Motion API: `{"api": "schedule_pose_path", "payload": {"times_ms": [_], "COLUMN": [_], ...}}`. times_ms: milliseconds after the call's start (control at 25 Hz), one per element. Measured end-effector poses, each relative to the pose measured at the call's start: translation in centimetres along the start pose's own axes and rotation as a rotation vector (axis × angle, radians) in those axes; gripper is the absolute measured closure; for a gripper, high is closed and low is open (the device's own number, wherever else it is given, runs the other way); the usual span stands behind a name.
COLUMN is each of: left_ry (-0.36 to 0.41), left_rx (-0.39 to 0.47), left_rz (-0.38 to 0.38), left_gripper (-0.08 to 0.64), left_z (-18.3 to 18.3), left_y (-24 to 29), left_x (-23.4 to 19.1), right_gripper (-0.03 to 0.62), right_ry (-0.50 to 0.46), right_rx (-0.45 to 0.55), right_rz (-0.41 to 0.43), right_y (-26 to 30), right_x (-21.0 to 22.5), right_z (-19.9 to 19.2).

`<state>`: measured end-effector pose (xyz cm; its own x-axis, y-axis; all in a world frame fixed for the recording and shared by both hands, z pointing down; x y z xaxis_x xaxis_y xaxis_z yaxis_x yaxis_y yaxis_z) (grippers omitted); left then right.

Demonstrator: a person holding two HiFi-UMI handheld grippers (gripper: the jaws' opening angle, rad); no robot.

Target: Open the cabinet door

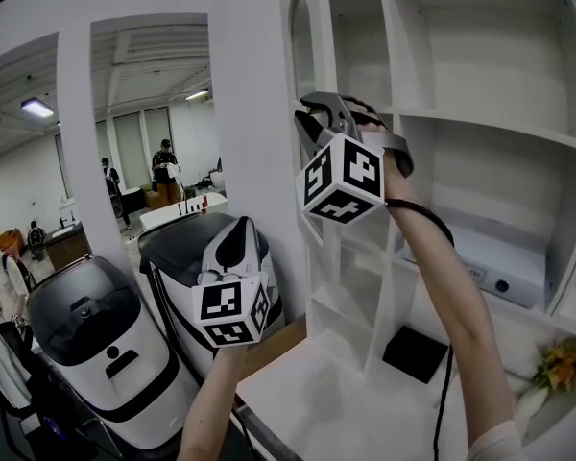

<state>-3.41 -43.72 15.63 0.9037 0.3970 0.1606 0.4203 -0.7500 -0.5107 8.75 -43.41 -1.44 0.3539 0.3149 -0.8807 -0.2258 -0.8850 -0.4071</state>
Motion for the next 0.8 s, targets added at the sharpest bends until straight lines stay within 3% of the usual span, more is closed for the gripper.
{"api": "schedule_pose_path", "payload": {"times_ms": [80, 120, 280, 800], "left_ry": [0.002, 0.003, 0.011, 0.015], "left_rx": [0.002, 0.003, 0.001, -0.01], "left_rz": [0.005, 0.007, 0.023, 0.046], "left_gripper": [0.554, 0.554, 0.554, 0.554], "left_z": [0.2, 0.3, 0.5, 0.6], "left_y": [-0.3, -0.5, -1.2, -1.7], "left_x": [-0.1, -0.2, -1.2, -1.8], "right_gripper": [0.546, 0.589, 0.592, 0.592], "right_ry": [0.019, 0.008, -0.063, -0.067], "right_rx": [0.029, 0.035, 0.017, 0.093], "right_rz": [-0.016, -0.03, -0.063, -0.003], "right_y": [-0.1, -0.1, 0.3, 0.1], "right_x": [0.0, -0.1, -0.7, -1.7], "right_z": [0.7, 1.1, 1.8, 3.6]}}
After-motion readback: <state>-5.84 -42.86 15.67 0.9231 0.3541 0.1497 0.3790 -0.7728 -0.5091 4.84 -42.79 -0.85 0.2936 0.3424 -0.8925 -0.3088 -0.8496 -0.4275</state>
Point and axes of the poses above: the fingertips, and each gripper's own axes: y forward along the fingers, x to its right, z out of its top, the point moved 5 cm from there along -y, backward along the fingers, and after that the axes turned 3 degrees about y, right-handed, at the moved point
